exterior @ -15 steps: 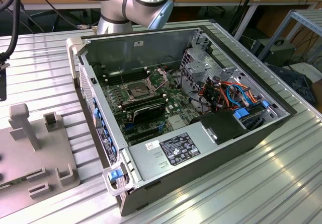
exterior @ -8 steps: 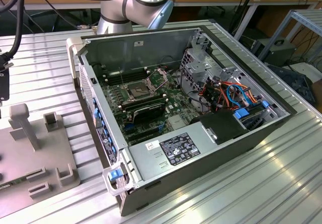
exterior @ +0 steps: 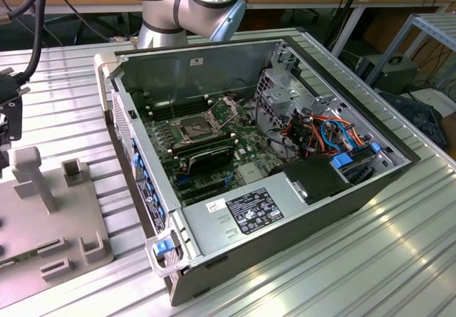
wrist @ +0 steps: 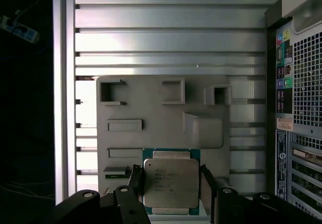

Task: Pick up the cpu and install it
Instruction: 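Pick up the cpu and move it towards the insertion slot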

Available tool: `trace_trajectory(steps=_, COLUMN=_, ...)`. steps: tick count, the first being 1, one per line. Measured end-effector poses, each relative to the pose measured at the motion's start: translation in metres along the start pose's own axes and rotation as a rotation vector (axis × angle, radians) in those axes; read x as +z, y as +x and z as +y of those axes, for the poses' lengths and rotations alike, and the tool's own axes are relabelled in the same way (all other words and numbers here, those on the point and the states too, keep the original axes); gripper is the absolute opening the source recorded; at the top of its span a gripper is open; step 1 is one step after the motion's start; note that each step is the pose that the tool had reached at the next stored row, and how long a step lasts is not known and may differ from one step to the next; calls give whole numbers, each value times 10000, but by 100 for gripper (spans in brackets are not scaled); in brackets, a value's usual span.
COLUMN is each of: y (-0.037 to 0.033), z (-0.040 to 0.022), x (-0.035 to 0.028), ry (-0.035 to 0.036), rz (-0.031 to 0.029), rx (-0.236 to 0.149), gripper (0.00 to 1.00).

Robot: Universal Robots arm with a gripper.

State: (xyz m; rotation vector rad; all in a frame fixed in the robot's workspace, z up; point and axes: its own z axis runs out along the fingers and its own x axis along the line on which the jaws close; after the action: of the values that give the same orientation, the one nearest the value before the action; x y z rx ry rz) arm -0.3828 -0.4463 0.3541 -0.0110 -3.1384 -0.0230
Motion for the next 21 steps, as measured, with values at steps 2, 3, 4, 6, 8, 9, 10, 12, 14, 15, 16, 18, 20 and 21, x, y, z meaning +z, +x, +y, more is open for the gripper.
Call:
trace_trajectory(steps=2, y=-20, z=0, x=0, ry=1, rz=0, rx=0, gripper=55)
trace_trajectory(steps=3, y=-31, z=0, x=0, ry=0, rz=0, rx=0, gripper=55)
trace_trajectory(steps=4, y=-43, z=0, x=-1, ry=1, rz=1, rx=0, gripper=55)
trace_trajectory(steps=6, y=-61, z=0, x=0, ry=0, rz=0, rx=0, gripper=55)
trace_trajectory(steps=8, y=-78, z=0, x=0, ry=0, rz=0, rx=0, gripper=55)
trace_trajectory(steps=9, y=-91, z=1, x=0, ry=0, rz=0, rx=0, gripper=55)
trace_trajectory(steps=10, y=-99, z=1, x=-1, ry=0, rz=1, rx=0, gripper=55)
trace_trajectory(steps=12, y=-124, z=1, x=-1, ry=0, rz=1, rx=0, gripper=55)
trace_trajectory(steps=14, y=-146, z=1, x=-1, ry=1, rz=0, rx=1, gripper=55)
trace_trajectory(steps=15, y=-153, z=1, x=-1, ry=0, rz=1, rx=0, gripper=55)
trace_trajectory(steps=16, y=-163, z=1, x=-1, ry=0, rz=0, rx=0, gripper=55)
trace_trajectory(steps=18, y=-312, z=2, x=-2, ry=1, rz=1, rx=2, gripper=55)
trace_trajectory(steps=20, y=-314, z=3, x=-60, ry=1, rz=1, rx=0, gripper=55)
trace_trajectory(steps=21, y=-314, z=3, x=-60, ry=0, rz=1, rx=0, gripper=55)
